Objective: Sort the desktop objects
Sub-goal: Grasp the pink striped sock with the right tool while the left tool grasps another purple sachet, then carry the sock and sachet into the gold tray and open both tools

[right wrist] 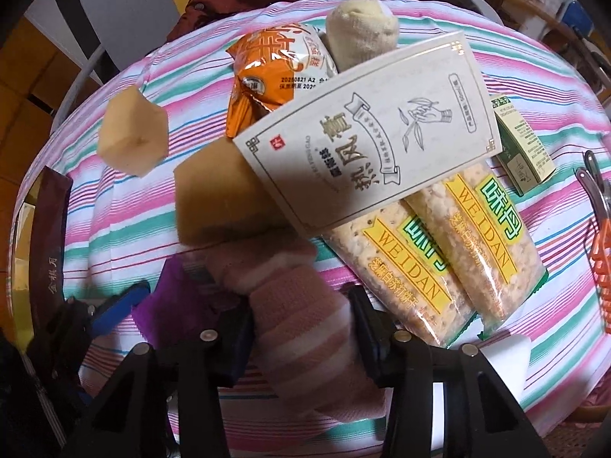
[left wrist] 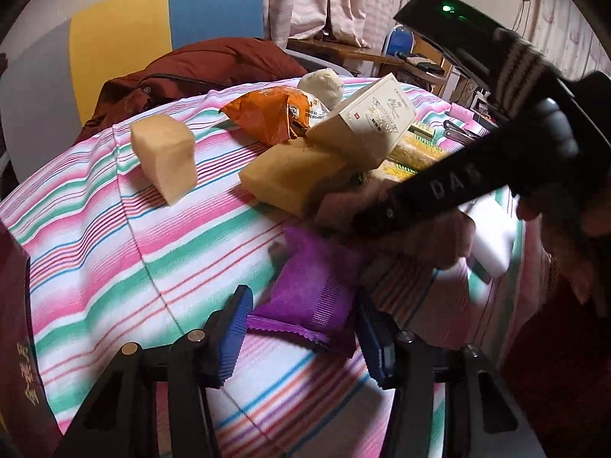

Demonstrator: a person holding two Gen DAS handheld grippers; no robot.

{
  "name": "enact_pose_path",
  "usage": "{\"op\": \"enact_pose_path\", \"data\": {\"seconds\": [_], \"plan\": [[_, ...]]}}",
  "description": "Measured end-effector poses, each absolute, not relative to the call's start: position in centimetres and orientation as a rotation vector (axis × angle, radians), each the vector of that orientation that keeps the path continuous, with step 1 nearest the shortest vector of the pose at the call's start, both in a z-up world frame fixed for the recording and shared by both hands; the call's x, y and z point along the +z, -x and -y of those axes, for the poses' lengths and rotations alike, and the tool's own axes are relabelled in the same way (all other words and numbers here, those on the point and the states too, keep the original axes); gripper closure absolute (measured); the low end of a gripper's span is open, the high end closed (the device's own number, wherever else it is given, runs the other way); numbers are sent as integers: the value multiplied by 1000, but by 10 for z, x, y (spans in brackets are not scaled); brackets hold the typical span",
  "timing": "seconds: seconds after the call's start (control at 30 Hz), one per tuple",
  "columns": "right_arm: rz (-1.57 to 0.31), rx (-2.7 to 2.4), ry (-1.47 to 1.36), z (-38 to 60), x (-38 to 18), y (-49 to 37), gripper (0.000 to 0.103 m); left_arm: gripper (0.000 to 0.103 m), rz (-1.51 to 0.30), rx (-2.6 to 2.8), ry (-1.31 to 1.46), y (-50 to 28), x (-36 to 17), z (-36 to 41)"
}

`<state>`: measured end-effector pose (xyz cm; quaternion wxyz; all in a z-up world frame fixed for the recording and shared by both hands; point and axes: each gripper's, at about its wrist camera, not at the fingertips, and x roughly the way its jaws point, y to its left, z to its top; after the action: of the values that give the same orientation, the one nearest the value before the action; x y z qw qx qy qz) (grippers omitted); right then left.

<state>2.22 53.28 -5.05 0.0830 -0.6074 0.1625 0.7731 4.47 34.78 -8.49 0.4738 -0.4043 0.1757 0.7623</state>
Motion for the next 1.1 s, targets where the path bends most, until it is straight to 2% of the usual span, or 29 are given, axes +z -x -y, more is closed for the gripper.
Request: {"op": "enact_pose_path", "data": {"seconds": [0.33,0.5,0.6,0.83,1.1], "plan": [[-545,2445,1883,-515,-42,-22,60,51,-242,1910,1055,-49,-78,-298],[-518,2461,1895,-519,-50,-33,60,51,-186,1911,1053,-58,-71,-278],[-591,2524,1883,-520,-47,-24,60,51,-133,1903,1044,-63,-62,-263],[-482,2687,1878,-471,-39,-16,60,51,-30,1922,1029,-63,-40,-222],[-729,2719,1896,-425,-32,-2,60,51,93,2017,1017,-46,-23,-168]]}}
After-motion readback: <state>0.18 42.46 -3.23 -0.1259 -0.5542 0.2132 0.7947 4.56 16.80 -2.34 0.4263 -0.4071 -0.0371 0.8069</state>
